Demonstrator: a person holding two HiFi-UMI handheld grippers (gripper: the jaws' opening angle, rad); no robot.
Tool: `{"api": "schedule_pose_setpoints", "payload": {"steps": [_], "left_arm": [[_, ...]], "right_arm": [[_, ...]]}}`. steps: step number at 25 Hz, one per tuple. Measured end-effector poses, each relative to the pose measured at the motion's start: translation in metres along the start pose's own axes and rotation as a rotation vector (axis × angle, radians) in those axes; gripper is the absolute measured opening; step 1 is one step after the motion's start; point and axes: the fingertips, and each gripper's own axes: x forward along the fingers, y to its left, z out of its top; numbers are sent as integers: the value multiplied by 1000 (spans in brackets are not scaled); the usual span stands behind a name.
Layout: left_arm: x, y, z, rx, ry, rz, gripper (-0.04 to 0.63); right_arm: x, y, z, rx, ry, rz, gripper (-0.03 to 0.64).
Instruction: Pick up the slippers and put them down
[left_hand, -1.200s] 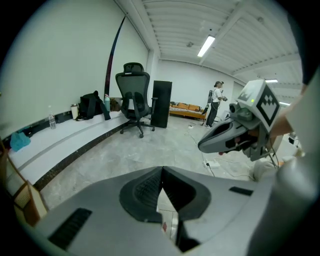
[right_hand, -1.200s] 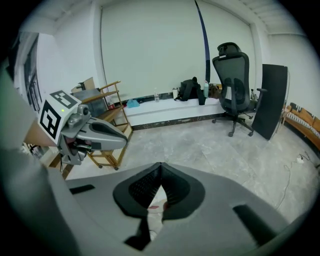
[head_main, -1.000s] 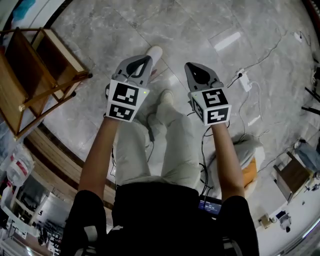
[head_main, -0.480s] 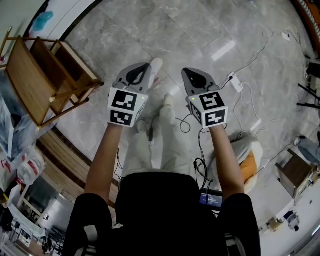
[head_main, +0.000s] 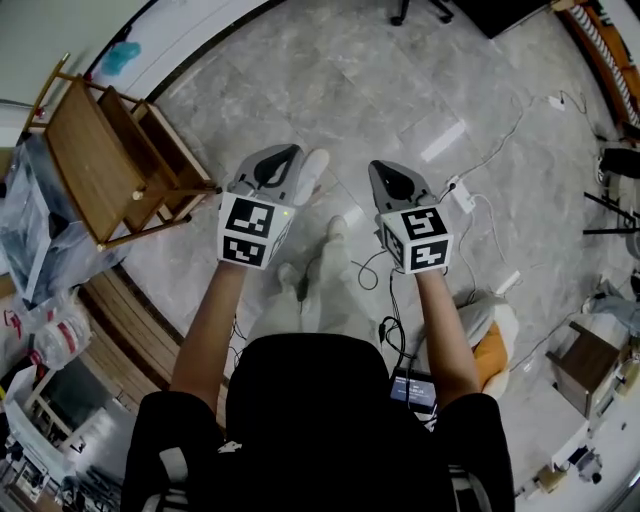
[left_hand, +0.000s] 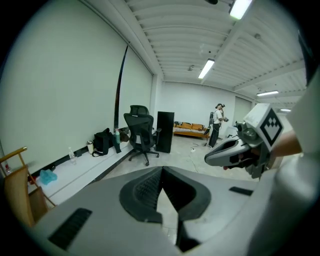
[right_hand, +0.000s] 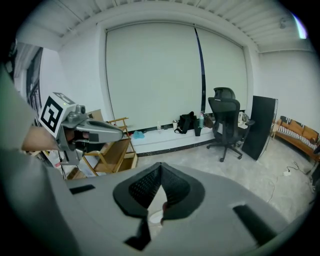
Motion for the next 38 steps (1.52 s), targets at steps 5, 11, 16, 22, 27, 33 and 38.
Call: {"api": "schedule_pose_setpoints", "payload": {"steps": [5,11,16,22,27,33,38], "left_arm": [[-36,-5,19,-15,-38,22,6],[-74,-12,35,-7,-89,40,6],[-109,-17,43,-3,-130,49,6],[-155,-25,50,-3,-180,56,6],[-193,-27,59,14,-226,61,6],[-231,-25,66,35,-282,73,6],[-252,-35,70,45,-313,67,6]], "right_arm": [[-23,25,25,-22,-46,0,-15],[-47,52,47,-85,-97,-22,-15],[-67,74,64,-105,-142,-31,-15],[-94,106,73,-103,-187,-44,-15],[-115,135,80,-118,-218,-54,-15],[-133,175,86,-164,-237,-59,-15],[-152,192,84,-169,-257,-71,-15]]}}
